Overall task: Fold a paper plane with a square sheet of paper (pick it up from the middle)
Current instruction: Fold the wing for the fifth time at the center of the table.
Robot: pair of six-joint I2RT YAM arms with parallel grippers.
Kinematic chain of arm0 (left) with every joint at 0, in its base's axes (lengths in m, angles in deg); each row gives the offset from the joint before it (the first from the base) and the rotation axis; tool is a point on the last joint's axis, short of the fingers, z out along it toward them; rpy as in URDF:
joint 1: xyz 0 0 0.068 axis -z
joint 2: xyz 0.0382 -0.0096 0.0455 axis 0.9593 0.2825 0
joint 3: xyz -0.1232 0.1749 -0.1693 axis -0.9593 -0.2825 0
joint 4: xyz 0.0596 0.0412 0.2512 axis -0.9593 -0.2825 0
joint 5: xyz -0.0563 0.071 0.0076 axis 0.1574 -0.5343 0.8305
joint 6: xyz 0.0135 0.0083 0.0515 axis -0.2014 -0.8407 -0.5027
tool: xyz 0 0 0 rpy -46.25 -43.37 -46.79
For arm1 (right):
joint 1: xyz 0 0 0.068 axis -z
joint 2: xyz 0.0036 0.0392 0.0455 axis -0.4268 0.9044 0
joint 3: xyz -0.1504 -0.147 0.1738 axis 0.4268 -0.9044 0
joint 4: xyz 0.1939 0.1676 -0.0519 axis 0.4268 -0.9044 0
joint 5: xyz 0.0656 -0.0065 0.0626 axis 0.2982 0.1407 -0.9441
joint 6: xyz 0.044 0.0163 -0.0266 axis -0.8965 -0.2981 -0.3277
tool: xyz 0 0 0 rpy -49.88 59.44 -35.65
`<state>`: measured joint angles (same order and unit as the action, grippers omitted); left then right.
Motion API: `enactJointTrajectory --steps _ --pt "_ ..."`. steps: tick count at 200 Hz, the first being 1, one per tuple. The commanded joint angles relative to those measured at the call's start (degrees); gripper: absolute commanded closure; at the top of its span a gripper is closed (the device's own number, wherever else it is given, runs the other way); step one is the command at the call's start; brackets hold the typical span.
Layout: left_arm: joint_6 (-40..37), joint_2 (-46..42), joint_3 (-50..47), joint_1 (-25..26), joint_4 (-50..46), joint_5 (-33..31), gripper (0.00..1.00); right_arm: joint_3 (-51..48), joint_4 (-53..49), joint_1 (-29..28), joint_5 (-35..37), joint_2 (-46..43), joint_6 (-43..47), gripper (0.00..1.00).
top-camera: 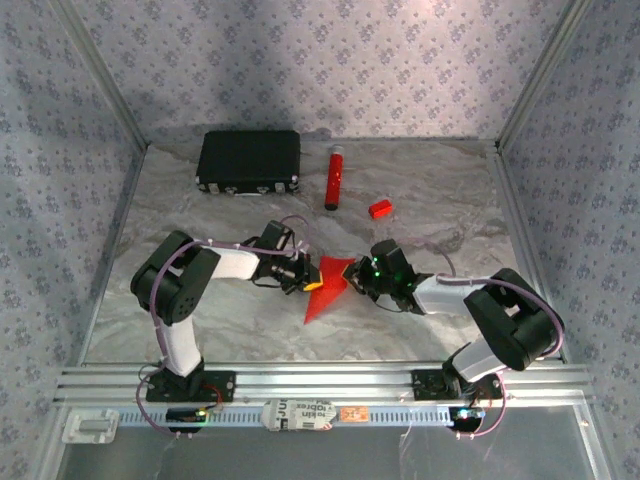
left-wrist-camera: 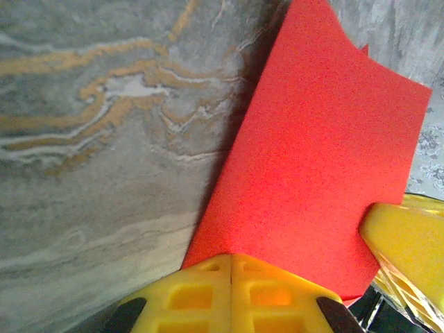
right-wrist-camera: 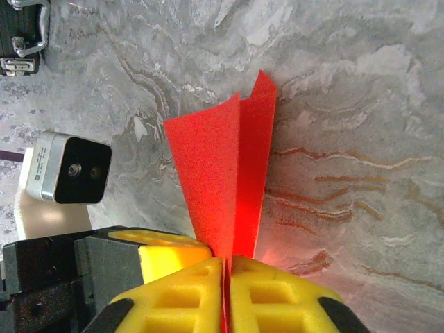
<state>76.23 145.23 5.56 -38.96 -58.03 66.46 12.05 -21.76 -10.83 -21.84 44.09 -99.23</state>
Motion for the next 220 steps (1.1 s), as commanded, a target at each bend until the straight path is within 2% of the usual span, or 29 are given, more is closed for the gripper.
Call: enactJointTrajectory --steps 1,27,96,105,220 --pt "-2.04 2.2 -1.39 0.73 -1.35 -0.9 1.0 1.38 -2.77 0.74 -3.29 -0.79 4.01 0.85" --pt "-2.85 2.5 -1.28 0.68 -1.97 -1.12 1.0 1.86 -5.21 1.76 -4.03 -1.55 5.95 0.78" --pt "-3.17 2.33 -0.95 0.63 -1.98 -0.95 1.0 4.66 -6.82 4.7 -11.47 0.42 12.68 0.73" --pt "-3.17 2.33 -0.99 0.61 -1.89 -0.89 1.0 4.83 -7.03 4.87 -11.81 0.68 13.35 0.7" --pt "-3.32 1.77 -0.85 0.28 -2.24 -0.66 1.0 6.86 -5.91 6.54 -16.81 7.13 17.16 0.72"
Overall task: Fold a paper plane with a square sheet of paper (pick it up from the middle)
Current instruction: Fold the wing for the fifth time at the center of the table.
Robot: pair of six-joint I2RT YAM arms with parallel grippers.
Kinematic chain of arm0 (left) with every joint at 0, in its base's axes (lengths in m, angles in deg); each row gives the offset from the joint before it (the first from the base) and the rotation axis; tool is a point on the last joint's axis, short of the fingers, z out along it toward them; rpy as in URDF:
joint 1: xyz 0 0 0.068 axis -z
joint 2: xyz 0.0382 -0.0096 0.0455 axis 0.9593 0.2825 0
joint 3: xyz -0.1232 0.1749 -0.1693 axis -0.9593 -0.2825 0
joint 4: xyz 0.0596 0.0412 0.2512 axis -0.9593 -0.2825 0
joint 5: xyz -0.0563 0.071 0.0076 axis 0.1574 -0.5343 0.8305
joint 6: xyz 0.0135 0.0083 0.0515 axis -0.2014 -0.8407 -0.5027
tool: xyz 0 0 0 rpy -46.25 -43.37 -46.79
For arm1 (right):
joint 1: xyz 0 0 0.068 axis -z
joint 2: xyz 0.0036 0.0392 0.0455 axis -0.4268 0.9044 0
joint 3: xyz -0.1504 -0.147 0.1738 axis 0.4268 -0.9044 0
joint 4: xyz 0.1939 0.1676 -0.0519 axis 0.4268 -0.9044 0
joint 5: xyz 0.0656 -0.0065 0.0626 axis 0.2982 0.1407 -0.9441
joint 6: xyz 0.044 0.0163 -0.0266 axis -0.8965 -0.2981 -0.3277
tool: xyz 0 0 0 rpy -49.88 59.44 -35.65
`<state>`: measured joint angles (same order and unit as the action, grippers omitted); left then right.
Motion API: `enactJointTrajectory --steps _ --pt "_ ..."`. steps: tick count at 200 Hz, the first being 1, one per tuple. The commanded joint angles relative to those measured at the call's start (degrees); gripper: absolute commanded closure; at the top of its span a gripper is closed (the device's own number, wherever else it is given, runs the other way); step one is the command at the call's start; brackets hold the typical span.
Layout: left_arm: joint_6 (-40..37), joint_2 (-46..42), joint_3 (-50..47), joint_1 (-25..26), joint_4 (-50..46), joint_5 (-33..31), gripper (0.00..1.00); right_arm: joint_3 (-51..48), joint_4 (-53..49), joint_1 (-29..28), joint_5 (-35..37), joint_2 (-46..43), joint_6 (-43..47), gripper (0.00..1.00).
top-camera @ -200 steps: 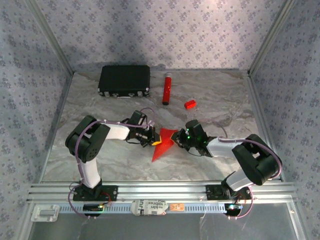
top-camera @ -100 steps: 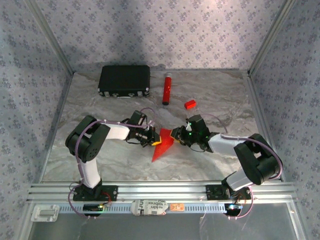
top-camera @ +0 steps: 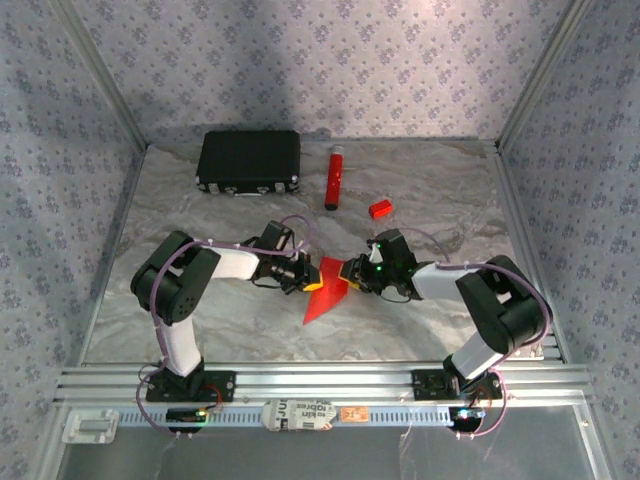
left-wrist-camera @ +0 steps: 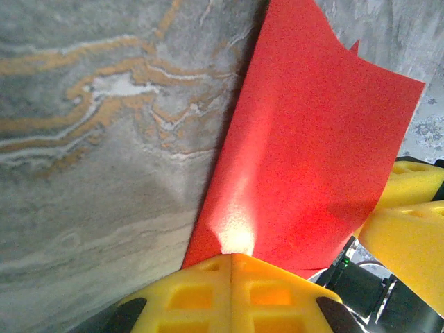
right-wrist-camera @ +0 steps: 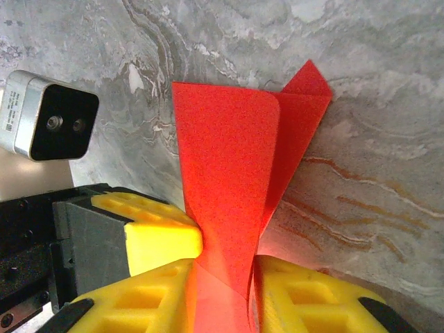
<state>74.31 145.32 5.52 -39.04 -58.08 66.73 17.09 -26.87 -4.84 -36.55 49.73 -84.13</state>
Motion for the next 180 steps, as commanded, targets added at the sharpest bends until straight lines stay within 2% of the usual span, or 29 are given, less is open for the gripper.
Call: enactJointTrajectory --steps 1,86,119,180 --pt "-1.41 1.7 -0.8 0.36 -2.2 -0.98 1.0 1.82 -0.84 0.57 -2.1 1.49 2.12 0.72" --pt "-1.8 1.7 -0.71 0.09 -2.64 -0.79 1.0 3.46 -6.83 1.2 -1.15 1.96 7.95 0.72" --pt "-1.69 1.97 -0.73 0.0 -2.39 -0.78 1.0 3.96 -6.86 1.19 -2.89 2.4 10.35 0.71" --pt "-1.77 2.14 -1.14 0.0 -2.15 -0.68 1.0 5.6 -10.81 1.19 -3.19 2.71 15.67 0.64"
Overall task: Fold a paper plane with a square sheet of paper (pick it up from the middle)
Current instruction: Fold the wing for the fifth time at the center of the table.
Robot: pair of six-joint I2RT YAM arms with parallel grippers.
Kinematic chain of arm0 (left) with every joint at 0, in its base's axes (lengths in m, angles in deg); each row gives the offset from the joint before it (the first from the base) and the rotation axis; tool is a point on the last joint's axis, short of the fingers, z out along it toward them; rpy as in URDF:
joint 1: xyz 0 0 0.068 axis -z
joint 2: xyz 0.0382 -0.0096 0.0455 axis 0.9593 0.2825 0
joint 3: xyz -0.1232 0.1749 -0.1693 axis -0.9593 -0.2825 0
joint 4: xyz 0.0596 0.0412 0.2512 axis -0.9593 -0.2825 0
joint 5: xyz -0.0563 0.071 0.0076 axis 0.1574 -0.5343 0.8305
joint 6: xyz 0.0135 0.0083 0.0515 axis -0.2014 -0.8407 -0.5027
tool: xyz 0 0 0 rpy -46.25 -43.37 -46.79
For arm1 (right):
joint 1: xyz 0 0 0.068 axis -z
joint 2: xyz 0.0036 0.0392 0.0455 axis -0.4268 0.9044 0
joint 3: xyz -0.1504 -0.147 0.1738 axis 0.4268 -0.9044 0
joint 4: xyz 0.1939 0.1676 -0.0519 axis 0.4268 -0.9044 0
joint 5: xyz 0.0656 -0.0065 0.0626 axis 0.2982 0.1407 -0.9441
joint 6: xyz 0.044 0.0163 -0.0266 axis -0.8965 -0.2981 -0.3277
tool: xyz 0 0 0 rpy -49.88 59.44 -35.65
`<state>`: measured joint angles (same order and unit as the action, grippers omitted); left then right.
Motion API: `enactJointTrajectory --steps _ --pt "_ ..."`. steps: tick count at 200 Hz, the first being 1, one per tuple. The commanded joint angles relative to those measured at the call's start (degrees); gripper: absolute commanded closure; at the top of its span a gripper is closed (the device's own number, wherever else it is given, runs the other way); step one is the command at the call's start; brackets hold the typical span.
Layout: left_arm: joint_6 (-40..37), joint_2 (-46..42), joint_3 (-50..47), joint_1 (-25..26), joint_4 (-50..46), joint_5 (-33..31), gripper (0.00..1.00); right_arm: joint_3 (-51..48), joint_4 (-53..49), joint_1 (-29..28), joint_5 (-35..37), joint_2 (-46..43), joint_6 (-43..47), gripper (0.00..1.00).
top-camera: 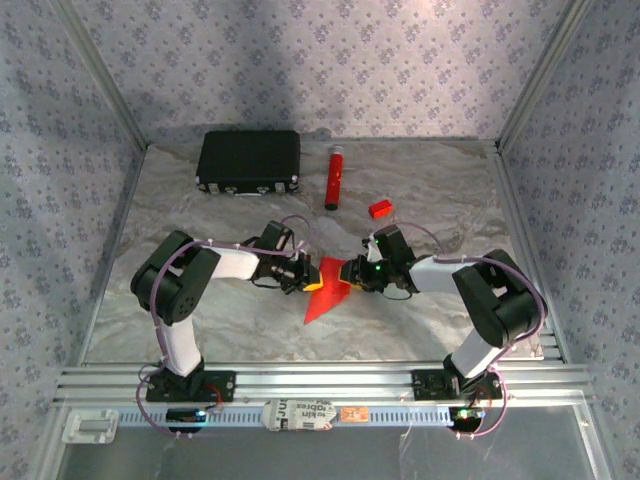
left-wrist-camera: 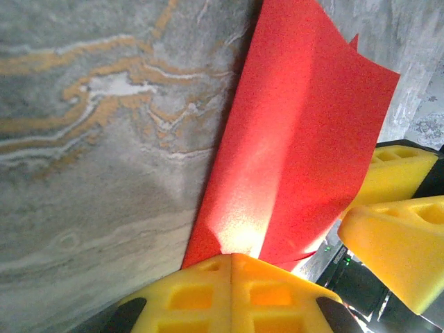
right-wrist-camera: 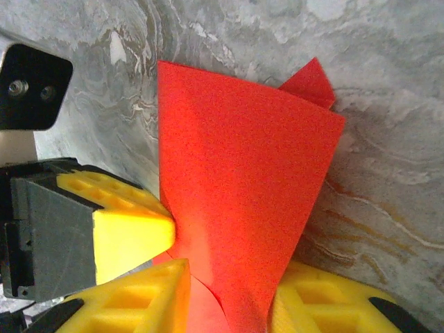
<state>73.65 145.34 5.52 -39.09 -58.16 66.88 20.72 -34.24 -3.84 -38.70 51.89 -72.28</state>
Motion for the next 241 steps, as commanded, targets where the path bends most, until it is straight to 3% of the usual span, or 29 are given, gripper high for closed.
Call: enactJointTrajectory --steps 1,44,93,135,187,241 --pt "-1.12 2.13 -1.15 0.04 -2.04 -0.79 1.0 2.02 -3.49 0.19 -1.08 0.55 3.94 0.64" --pt "-1.21 1.95 -1.15 -0.04 -2.23 -0.77 1.0 2.97 -7.45 0.11 0.84 -0.06 6.25 0.61" --pt "-1.15 1.86 -1.08 -0.03 -2.37 -0.75 1.0 1.75 -4.62 -0.43 0.75 -0.57 4.7 0.61" --pt "-1.12 1.6 -1.33 -0.05 -2.28 -0.85 1.0 -0.35 2.74 0.19 -0.23 0.68 0.06 0.72" --pt "-1.12 0.71 -1.1 -0.05 -2.25 -0.57 1.0 -1.8 3.41 0.58 1.22 -0.03 -2.25 0.87" --pt "-5.89 -7.53 2.38 0.12 -7.36 -2.31 0.67 -4.66 5.07 0.21 5.16 -4.51 -9.75 0.97"
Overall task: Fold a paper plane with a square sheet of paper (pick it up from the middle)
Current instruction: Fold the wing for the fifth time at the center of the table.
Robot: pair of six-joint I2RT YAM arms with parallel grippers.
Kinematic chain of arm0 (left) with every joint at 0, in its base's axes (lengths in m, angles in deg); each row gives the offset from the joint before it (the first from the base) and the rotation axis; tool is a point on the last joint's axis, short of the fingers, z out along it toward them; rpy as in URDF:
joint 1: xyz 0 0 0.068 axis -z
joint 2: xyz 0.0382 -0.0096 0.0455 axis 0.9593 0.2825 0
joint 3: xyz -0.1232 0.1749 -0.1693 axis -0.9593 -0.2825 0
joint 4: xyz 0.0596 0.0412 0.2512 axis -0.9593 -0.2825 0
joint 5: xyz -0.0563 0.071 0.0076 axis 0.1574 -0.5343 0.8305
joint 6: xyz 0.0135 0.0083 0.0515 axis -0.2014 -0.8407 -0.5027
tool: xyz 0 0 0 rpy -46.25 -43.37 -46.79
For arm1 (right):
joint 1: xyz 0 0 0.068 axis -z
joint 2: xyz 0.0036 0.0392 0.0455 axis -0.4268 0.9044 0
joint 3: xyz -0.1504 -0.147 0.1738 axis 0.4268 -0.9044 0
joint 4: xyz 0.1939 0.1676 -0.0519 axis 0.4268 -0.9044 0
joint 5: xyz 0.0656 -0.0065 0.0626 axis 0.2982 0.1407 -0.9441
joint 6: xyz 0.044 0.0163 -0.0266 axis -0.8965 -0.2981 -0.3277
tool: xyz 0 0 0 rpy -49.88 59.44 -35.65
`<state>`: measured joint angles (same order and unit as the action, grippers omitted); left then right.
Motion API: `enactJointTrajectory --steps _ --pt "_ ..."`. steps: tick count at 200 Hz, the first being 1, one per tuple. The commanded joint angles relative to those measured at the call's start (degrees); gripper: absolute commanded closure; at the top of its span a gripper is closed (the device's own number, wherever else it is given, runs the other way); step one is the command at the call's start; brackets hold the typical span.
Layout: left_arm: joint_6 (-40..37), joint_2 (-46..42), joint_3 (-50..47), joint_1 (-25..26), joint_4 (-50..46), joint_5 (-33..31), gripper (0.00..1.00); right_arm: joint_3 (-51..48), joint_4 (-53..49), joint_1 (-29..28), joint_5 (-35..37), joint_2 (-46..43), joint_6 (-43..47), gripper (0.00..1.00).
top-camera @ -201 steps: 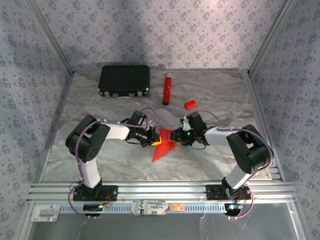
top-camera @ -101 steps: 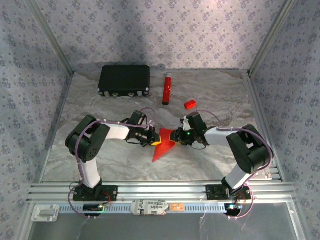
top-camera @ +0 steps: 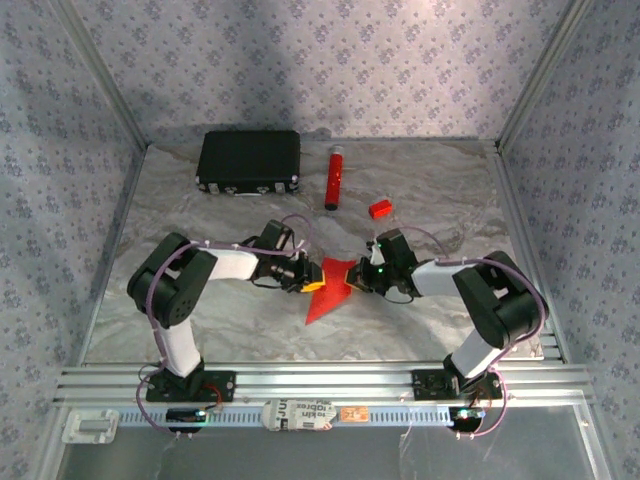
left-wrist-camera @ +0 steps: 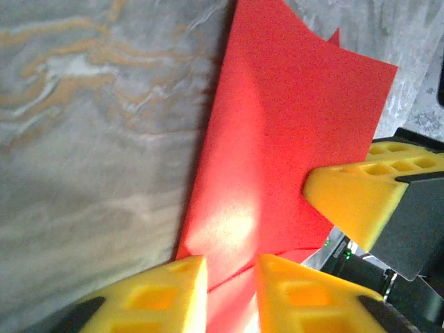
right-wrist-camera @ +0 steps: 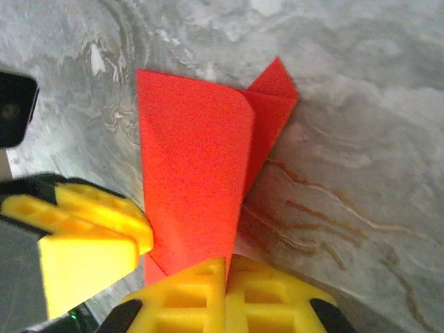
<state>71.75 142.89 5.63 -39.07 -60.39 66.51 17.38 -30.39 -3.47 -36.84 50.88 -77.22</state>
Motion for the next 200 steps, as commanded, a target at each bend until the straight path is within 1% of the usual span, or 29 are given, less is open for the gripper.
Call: enactJointTrajectory --steps 1,16,33,51,58,83,100,123,150,166,200 --pt "-4.15 -5.22 2.35 0.14 -5.27 -2.09 0.66 -1.38 1.23 -0.21 3.38 -3.57 -4.99 0.97" --pt "-7.49 -7.6 3.18 0.57 -8.58 -4.39 0.63 -1.94 1.05 -0.53 6.13 -5.78 -8.05 0.96" --pt "-11.34 -9.44 3.32 1.98 -11.3 -7.2 0.62 -2.71 1.66 -0.9 8.64 -7.54 -11.86 0.96" --pt "-14.99 -10.89 3.48 4.63 -13.93 -10.17 0.62 -3.07 2.17 -1.41 10.49 -8.55 -15.25 0.95" --pt "-16.65 -11.51 3.63 6.4 -14.92 -11.69 0.61 -3.29 2.76 -1.65 10.81 -8.66 -16.35 0.96" --pt "-21.29 -12.75 3.4 12.52 -16.78 -19.05 0.57 -3.85 4.59 -2.1 11.7 -8.69 -19.25 0.95" --pt "-23.67 -13.12 3.03 15.31 -17.51 -24.54 0.55 -3.82 4.59 -2.13 11.94 -8.81 -19.52 0.96" --pt "-27.38 -15.09 1.67 19.75 -17.16 -35.61 0.48 -3.52 3.47 -2.21 12.09 -8.93 -19.32 0.95" --pt "-31.22 -16.09 1.11 22.58 -16.23 -41.99 0.46 -3.64 3.43 -2.08 11.58 -9.06 -19.1 0.95" --pt "-33.39 -15.53 1.63 23.78 -16.33 -44.16 0.46 -3.55 3.45 -2.03 11.29 -9.04 -19.11 0.95" --pt "-36.75 -13.21 2.97 24.85 -15.69 -43.61 0.48 -3.26 3.25 -1.7 11.23 -9.16 -18.97 0.95"
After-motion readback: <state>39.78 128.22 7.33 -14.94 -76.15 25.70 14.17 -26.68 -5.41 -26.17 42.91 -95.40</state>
